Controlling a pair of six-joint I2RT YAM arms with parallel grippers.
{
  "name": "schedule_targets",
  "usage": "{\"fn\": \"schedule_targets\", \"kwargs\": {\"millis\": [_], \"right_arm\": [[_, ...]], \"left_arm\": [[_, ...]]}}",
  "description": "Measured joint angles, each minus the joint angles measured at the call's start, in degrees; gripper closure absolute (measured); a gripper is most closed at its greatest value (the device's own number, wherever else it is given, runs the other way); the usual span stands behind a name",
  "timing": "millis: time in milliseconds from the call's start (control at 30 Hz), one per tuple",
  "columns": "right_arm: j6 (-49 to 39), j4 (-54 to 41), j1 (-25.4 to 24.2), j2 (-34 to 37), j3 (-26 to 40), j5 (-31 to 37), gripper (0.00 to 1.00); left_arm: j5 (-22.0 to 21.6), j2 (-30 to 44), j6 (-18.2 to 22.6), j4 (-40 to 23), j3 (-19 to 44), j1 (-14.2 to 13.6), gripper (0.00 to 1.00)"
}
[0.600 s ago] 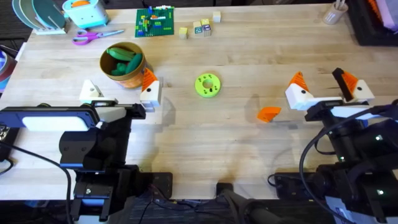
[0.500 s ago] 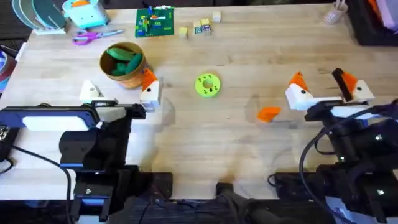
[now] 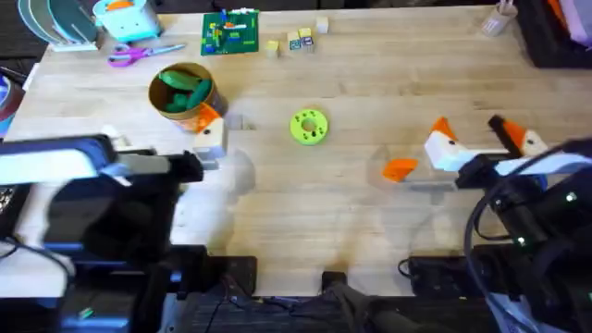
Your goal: Pick up the gripper from the table and insert it into the empty holder that is missing its gripper. Then pick up a screw, insert it into the mounting hole, and use the screwdriver to tighten it. Finally, clean up the table by picking up the vegetable and placing it into the bucket.
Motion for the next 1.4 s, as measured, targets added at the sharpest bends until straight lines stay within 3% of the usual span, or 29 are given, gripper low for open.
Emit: {"fn": "schedule_targets", "kwargs": {"millis": [200,467,633,933,1067,1233,1400], "right_arm": [[1.11,-18.79,0.0,8.99,13.25,-0.63,0.01],[-0.63,-31.61,0.0,24.9,31.04,-0.9,0.01],[-1.1,-37.92,0.0,33.06,39.69,-0.9,0.01],[-1.49,-40.56,0.0,35.94,46.48,-0.9,0.01],[-1.49,-41.26,0.0,35.97,46.49,-0.9,0.01],[-1.49,-41.5,0.0,35.97,46.49,-0.9,0.01],[-1.49,-41.51,0.0,35.94,46.49,-0.9,0.01]], "left_arm": [[-4.69,12.7,-3.64,-20.98,21.8,0.0,0.009],[-5.51,37.84,-4.84,-44.6,47.94,0.0,0.009],[-4.6,48.74,-5.02,-52.46,58.15,-0.02,0.008],[-1.63,57.42,-5.51,-58.74,59.32,0.0,0.009],[-0.01,59.96,-11.18,-58.78,59.16,0.63,0.009],[1.04,62.57,-18.16,-54.88,52.18,7.37,0.01],[5.26,64.61,-21.0,-49.07,42.9,15.26,0.016]]}}
